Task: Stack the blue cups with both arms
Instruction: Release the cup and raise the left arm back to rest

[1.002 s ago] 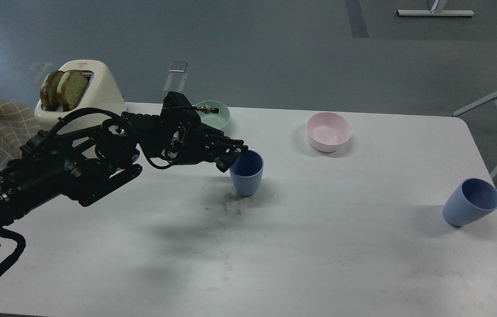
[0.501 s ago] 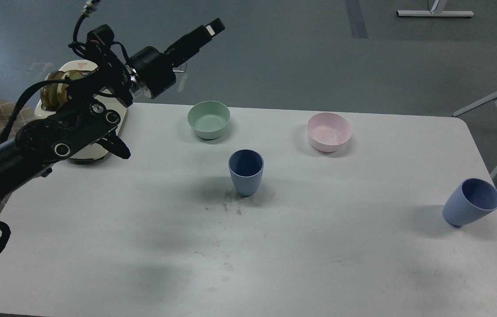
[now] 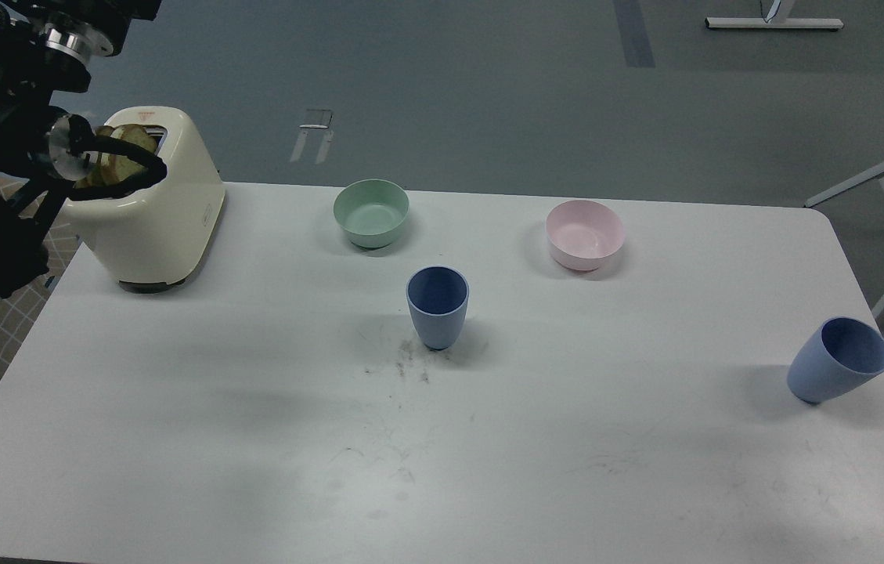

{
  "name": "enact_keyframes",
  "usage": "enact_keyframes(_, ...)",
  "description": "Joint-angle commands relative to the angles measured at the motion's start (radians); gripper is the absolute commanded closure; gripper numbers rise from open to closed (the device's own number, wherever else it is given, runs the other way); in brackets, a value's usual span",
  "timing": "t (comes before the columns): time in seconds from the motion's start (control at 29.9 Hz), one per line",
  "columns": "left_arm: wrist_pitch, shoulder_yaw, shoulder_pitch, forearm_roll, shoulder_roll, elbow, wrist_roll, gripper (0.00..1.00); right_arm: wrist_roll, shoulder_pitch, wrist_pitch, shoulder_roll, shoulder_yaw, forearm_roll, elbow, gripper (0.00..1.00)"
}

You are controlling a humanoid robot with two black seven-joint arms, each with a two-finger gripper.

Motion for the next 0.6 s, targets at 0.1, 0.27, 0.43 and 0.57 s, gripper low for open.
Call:
enact_keyframes(0.1,-0.025,-0.004,0.004,-0.060,0.000,-0.011,-0.005,0.02,0.169,-0.068,0.000,0.060,-0.006,-0.608,0.076,0.00)
enact_keyframes(0.27,-0.023,-0.009,0.004,-0.063,0.000,-0.015,-0.007,0.02,0.212,-0.193,0.000,0.118,-0.077,-0.917,0.188,0.00)
enact_keyframes(0.43,-0.021,-0.032,0.002,-0.061,-0.004,-0.003,0.000,0.02,0.212,-0.233,-0.042,0.115,-0.158,-1.044,0.206,0.00)
enact_keyframes(0.57,-0.023,-0.030,0.009,-0.055,-0.011,-0.002,0.000,0.02,0.211,-0.239,-0.064,0.118,-0.161,-1.132,0.195,0.00)
